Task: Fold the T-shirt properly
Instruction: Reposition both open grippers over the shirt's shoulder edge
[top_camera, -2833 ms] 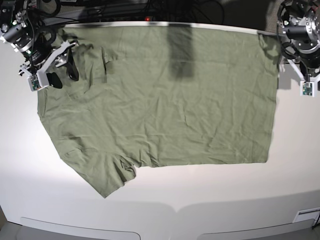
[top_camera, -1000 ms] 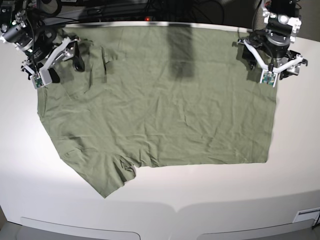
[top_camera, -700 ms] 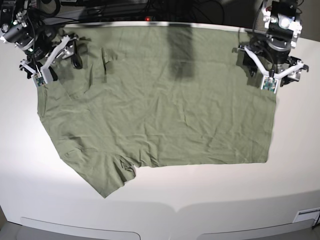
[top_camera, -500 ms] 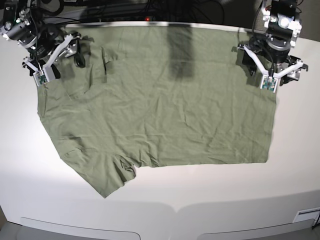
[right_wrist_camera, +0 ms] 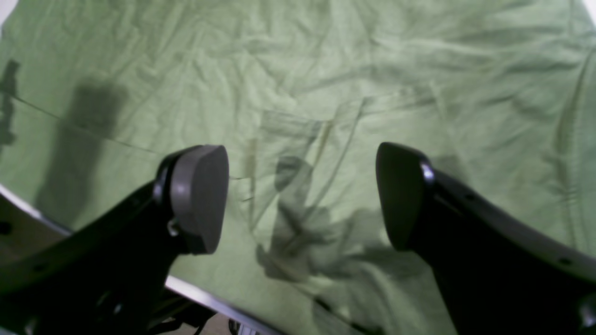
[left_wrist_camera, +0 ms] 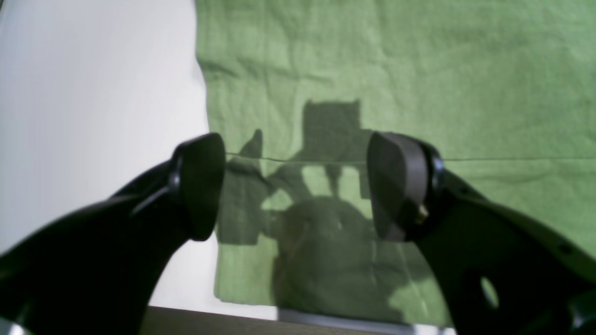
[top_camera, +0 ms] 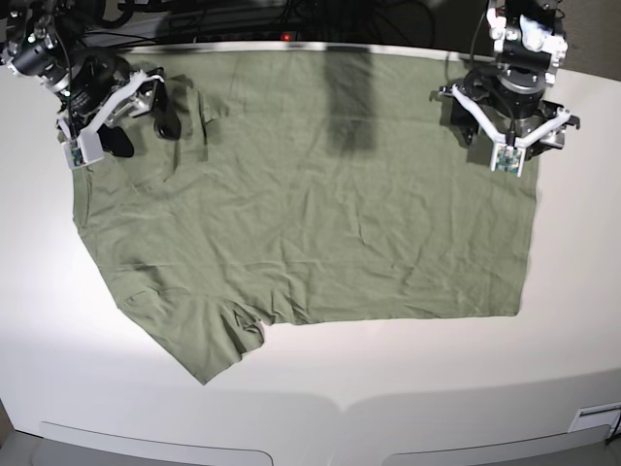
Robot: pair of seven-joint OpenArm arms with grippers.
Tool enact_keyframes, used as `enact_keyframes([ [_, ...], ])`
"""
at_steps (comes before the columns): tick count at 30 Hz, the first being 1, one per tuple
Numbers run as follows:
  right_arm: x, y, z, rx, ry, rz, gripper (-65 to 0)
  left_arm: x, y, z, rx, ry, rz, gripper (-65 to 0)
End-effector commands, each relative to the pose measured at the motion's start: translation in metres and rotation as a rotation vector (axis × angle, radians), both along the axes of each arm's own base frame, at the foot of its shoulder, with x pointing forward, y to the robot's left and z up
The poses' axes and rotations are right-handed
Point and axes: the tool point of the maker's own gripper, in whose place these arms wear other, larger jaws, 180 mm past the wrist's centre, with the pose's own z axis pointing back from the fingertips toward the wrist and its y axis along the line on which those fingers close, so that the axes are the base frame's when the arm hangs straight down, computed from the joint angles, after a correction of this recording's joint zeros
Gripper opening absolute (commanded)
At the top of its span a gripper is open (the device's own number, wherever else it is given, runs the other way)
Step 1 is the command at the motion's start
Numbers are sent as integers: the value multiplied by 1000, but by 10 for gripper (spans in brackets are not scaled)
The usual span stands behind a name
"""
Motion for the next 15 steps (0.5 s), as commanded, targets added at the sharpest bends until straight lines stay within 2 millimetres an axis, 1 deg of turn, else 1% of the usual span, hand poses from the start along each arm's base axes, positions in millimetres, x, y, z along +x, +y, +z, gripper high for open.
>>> enact_keyframes([
  [1, 8, 3, 13, 22, -52, 5, -169, 6, 2, 10, 10, -40, -1, -193],
  [5, 22, 14, 17, 63, -101, -32, -169, 13, 2, 14, 9, -61, -3, -193],
  [11, 48, 36, 29, 168, -189, -91, -169, 31, 2, 26, 9, -113, -2, -193],
  [15, 59, 41, 36, 190, -222, -99, -169, 43, 2, 33, 9, -136, 2, -193],
])
